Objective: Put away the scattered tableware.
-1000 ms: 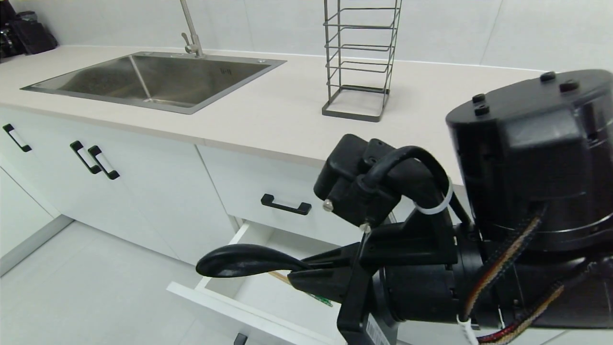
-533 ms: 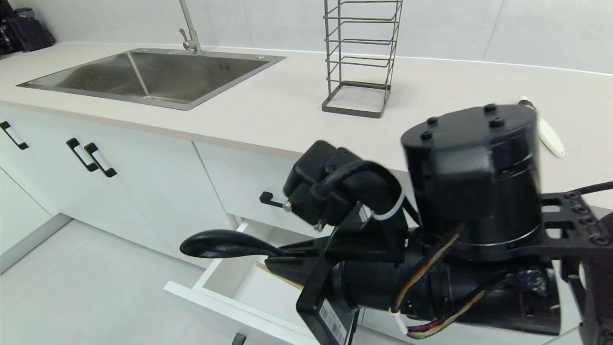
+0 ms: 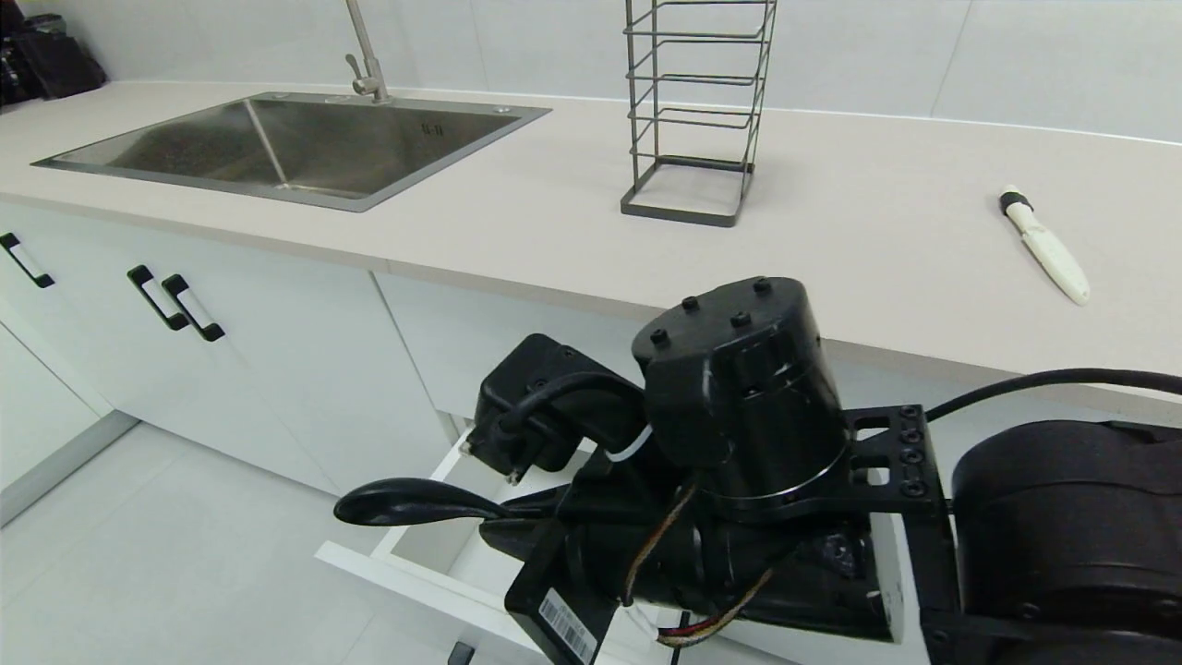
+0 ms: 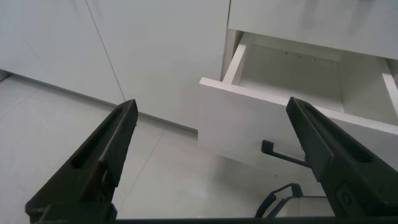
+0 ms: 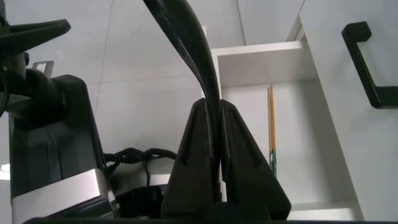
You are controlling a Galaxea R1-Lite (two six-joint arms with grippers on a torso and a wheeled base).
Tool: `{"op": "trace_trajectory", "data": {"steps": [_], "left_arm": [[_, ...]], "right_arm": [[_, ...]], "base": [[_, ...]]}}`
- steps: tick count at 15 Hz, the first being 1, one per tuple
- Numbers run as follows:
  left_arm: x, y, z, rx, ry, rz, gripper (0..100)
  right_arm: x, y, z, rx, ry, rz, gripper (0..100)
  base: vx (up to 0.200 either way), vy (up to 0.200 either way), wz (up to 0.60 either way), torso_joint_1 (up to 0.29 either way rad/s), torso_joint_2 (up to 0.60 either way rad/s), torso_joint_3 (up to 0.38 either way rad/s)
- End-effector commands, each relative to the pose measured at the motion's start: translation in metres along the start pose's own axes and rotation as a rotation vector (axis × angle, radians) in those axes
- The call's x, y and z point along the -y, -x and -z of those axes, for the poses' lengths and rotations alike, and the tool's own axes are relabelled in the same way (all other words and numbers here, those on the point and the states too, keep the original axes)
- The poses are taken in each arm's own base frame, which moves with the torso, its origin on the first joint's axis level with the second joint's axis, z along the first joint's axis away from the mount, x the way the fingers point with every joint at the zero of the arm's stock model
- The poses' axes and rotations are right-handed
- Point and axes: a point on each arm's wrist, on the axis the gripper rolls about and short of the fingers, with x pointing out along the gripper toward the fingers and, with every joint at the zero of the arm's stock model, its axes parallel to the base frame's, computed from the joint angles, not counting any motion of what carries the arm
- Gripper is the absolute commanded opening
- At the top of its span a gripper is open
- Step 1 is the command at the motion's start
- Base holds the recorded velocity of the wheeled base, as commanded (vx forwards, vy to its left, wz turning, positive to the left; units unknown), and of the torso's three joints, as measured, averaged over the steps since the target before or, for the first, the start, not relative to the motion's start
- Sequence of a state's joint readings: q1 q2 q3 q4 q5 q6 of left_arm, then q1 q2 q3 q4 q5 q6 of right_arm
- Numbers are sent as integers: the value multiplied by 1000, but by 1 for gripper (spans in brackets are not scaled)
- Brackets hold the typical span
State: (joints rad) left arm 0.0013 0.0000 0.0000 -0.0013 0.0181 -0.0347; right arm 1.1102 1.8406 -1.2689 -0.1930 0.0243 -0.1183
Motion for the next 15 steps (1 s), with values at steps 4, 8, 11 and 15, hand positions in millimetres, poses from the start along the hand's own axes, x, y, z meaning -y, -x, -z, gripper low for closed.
{"op": "trace_trajectory", "data": {"steps": [4, 8, 11, 15], "left_arm": [[0, 0, 0, 0, 1, -1, 100], [0, 0, 0, 0, 1, -1, 100], [0, 0, 0, 0, 1, -1, 100], [0, 0, 0, 0, 1, -1, 100]], "right_arm": [[4, -54, -6, -14, 124, 68, 0], [12, -76, 3, -66, 129, 82, 0], [15, -85, 2, -58, 153, 91, 0], [18, -91, 0, -21, 183, 136, 0]], "base": [[0, 0, 0, 0, 0, 0], [0, 0, 0, 0, 0, 0], [0, 0, 0, 0, 0, 0], [0, 0, 0, 0, 0, 0]]}}
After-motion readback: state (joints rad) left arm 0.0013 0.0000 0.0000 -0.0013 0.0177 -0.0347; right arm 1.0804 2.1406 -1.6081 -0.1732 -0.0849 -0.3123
